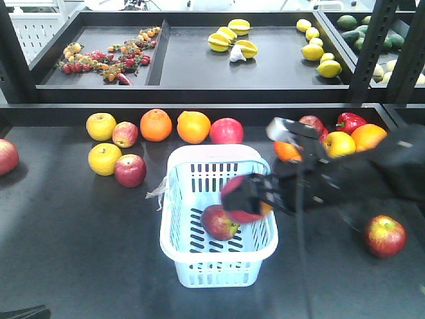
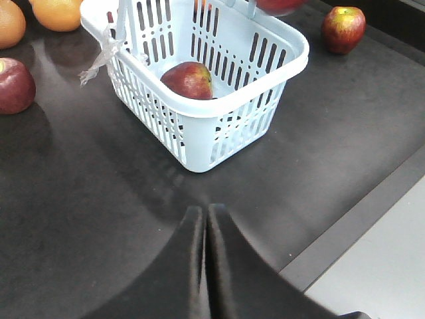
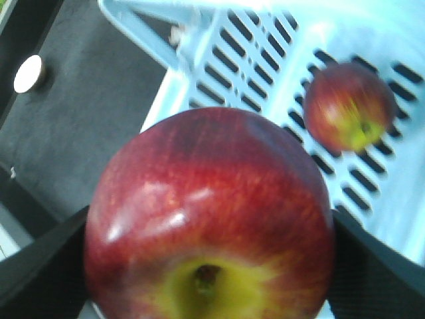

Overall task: Pick three apples into basket with both arms
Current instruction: 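Move the apple over the basket and drop it in with the right gripper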

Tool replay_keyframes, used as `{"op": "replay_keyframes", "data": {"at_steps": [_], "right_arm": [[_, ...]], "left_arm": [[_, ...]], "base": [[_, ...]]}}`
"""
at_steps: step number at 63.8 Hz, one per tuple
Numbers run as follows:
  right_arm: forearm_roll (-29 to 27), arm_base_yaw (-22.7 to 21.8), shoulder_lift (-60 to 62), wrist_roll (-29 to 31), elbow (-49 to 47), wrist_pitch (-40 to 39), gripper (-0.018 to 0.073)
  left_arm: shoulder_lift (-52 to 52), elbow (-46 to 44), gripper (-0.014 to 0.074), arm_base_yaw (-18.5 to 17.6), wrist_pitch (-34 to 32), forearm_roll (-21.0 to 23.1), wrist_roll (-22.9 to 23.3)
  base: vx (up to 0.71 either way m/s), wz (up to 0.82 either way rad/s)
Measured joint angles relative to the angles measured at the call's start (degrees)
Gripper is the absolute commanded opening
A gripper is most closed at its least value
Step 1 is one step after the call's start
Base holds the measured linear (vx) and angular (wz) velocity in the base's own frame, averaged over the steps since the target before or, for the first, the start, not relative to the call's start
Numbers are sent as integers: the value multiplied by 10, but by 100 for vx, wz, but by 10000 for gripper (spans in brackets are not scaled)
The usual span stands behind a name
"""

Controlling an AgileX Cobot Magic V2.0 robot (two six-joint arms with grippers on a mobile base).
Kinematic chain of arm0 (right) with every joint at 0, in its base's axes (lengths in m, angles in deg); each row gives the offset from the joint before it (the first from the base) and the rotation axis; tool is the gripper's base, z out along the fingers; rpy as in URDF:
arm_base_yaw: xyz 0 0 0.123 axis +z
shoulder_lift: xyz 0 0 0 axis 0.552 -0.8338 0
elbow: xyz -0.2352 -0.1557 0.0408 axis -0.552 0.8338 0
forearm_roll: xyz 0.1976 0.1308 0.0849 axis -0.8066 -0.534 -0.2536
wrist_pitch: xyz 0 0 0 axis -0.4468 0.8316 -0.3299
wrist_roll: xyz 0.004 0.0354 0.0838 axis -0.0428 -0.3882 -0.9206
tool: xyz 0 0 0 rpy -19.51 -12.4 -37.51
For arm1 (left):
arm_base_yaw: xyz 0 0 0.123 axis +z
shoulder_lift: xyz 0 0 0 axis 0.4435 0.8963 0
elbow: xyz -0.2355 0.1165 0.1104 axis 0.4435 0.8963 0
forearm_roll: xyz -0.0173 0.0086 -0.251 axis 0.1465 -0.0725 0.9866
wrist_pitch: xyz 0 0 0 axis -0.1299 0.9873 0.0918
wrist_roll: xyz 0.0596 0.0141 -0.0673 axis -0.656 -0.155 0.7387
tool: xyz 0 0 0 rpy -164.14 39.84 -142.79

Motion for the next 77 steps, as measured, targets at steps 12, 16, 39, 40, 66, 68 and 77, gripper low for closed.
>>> {"op": "replay_keyframes", "data": {"at_steps": [12,16,39,40,66,68,77], "right_arm": [[-2,4,-75,1,-56,-6,126],[-2,4,-94,1,-68,-7,215],[-2,4,-130,14,-94,-6,699],[-2,4,-130,14,-94,-6,705],[-5,4,-130,17,-95,-12,644],[-6,4,-130,17,-95,-10,622],[-4,3,-123,16,-95,23,476]], "left_arm": [[0,0,-6,0,0,0,0],[0,0,-6,0,0,0,0],[0,0,-6,0,0,0,0],[0,0,-6,0,0,0,0],[0,0,-6,0,0,0,0],[0,0,-6,0,0,0,0],[0,0,-6,0,0,0,0]], "base": [[0,0],[0,0],[0,0],[0,0],[0,0],[0,0],[0,0]]}}
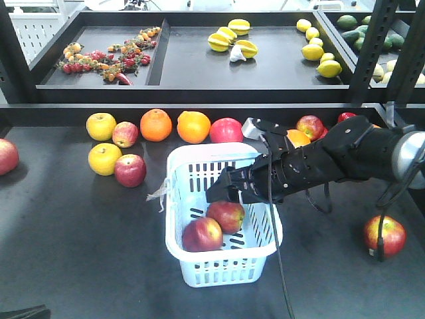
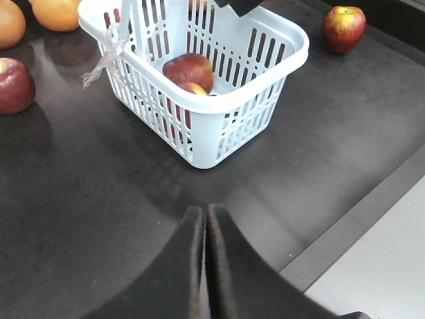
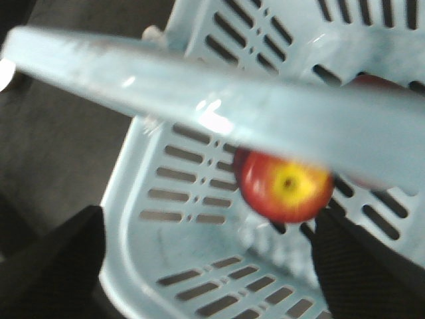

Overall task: Pick three apples into basket with both arms
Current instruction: 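Move the apple over the basket and drop it in with the right gripper, then grasp the third red apple near the table edge with the right gripper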

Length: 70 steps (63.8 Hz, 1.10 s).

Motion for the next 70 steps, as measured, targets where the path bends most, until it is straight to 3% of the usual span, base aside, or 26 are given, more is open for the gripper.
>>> {"op": "replay_keyframes", "data": {"at_steps": [8,11,15,26,35,40,46,52,60,70], "right_arm": [[18,-2,28,-20,0,49,239],[39,-2,42,-31,0,64,101],[74,-2,65,-46,0,88,-16],[186,-2,126,-106,0,130,-8],[306,-2,182,-197,0,134,-6],[394,-2,212,-269,0,134,-6],[542,-2,232,-368,0,136,-4],[638,-20,235,-439,0,141,-2],[673,-87,226,-466,0,137,-1],[643,-196,185,-432,0,121,18]], "left_arm": [[0,0,-6,0,0,0,0],[0,0,-6,0,0,0,0],[0,0,-6,0,0,0,0],[0,0,-6,0,0,0,0],[0,0,-6,0,0,0,0],[0,0,-6,0,0,0,0],[0,0,-6,0,0,0,0],[0,0,-6,0,0,0,0],[0,0,-6,0,0,0,0],[0,0,-6,0,0,0,0]], "base": [[0,0],[0,0],[0,0],[0,0],[0,0],[0,0],[0,0],[0,0],[0,0],[0,0]]}}
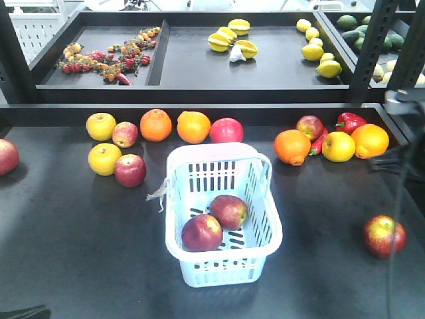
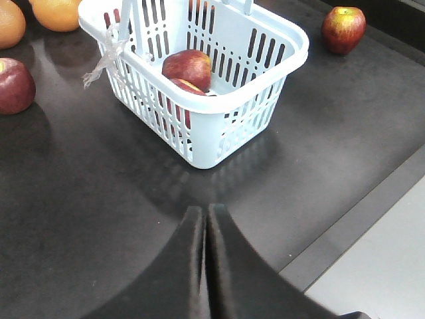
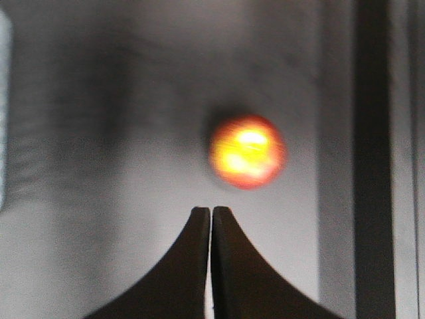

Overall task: Pick three apples into basket with both arms
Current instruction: 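Grasp the third red apple near the table edge with the right gripper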

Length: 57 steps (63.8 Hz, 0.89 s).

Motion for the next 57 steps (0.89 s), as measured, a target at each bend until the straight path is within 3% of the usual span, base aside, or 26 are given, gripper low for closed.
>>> {"op": "replay_keyframes", "data": {"at_steps": [7,19,27,43,57], "right_arm": [[-44,-67,-44,52,0,-3,112],[-124,-132,-112,131,0,-10,475],[-143,-139,-143,157,0,-27,722],[-150,-139,-193,162,-6,-82,704],[-150,-139,-253,161,-56,-79,671]], "left_arm": [[0,0,-6,0,0,0,0],[0,0,-6,0,0,0,0],[0,0,-8,0,0,0,0],[0,0,-8,0,0,0,0],[0,0,-8,0,0,0,0]], "base": [[0,0],[0,0],[0,0],[0,0],[0,0]]}}
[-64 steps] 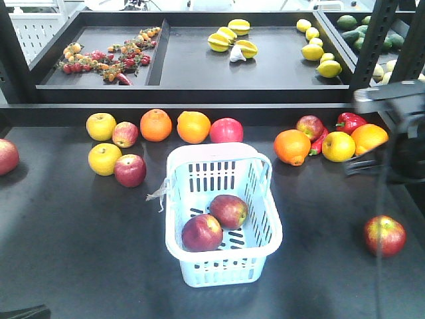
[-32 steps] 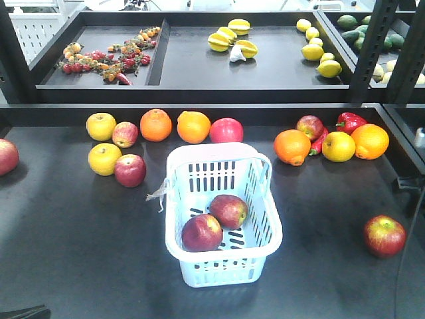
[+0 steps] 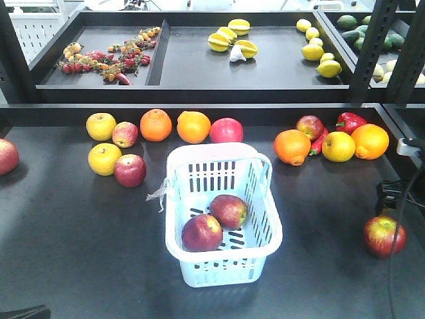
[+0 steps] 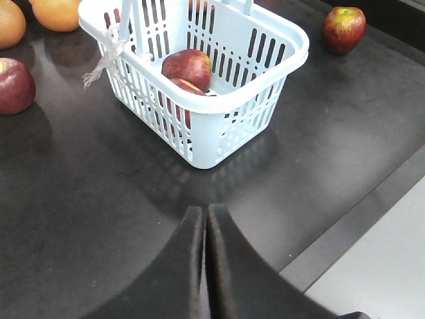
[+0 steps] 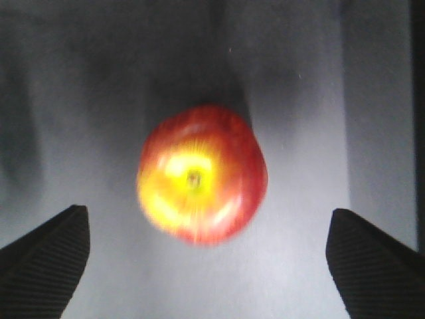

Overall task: Pick three apples into basket with both arms
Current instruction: 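Grasp the third red apple near the table edge with the right gripper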

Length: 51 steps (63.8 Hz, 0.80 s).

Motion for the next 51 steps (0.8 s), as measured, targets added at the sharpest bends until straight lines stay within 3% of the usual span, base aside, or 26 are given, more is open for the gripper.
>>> {"op": "replay_keyframes", "data": {"at_steps": [33,42,51], "right_arm": [[-5,0,-130,-5,-50,24,611],[-8,0,-139,-6,-50,23,519],[-9,0,-139,-6,-51,19,351]], "left_arm": [[0,0,-8,0,0,0,0],[0,0,-8,0,0,0,0],[0,0,-8,0,0,0,0]], "base": [[0,0],[0,0],[0,0]]}}
